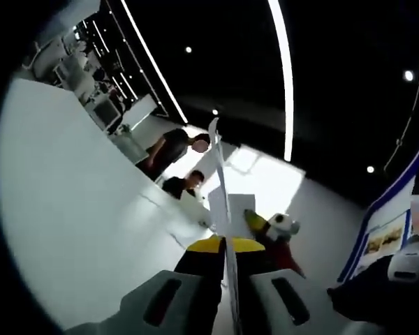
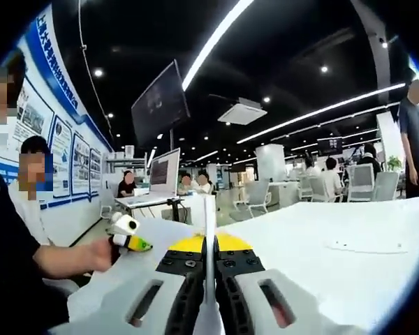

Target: Organize the stack of printing papers by aligning and flattening the scattered papers on the table

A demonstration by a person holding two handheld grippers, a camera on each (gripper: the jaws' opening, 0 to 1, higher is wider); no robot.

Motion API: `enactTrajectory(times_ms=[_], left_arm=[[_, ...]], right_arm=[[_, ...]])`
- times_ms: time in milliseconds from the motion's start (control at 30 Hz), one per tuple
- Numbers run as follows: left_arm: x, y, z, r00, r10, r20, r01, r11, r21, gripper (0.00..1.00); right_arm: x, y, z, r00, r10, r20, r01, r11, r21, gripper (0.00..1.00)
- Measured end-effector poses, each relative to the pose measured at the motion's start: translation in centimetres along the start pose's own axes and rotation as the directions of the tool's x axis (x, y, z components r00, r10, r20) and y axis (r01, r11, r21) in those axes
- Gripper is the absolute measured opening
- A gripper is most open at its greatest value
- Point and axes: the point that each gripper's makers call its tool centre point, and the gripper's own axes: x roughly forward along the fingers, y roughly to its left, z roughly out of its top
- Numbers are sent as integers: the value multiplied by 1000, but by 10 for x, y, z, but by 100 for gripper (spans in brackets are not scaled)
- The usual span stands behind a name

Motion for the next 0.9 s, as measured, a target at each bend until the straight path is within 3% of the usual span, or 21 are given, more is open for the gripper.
enactTrajectory(times_ms=[333,500,900], left_arm=[[0,16,4,996,85,12,-84,995,-62,6],[1,22,0,993,115,-23,-117,991,-72,6],[-7,25,3,995,101,-26,-104,987,-124,9]], right_arm=[[8,-15,-13,999,-43,-15,44,998,47,0],[13,-19,-15,998,-60,-18,61,996,58,0],[19,-9,-24,998,-50,-28,53,995,83,0]])
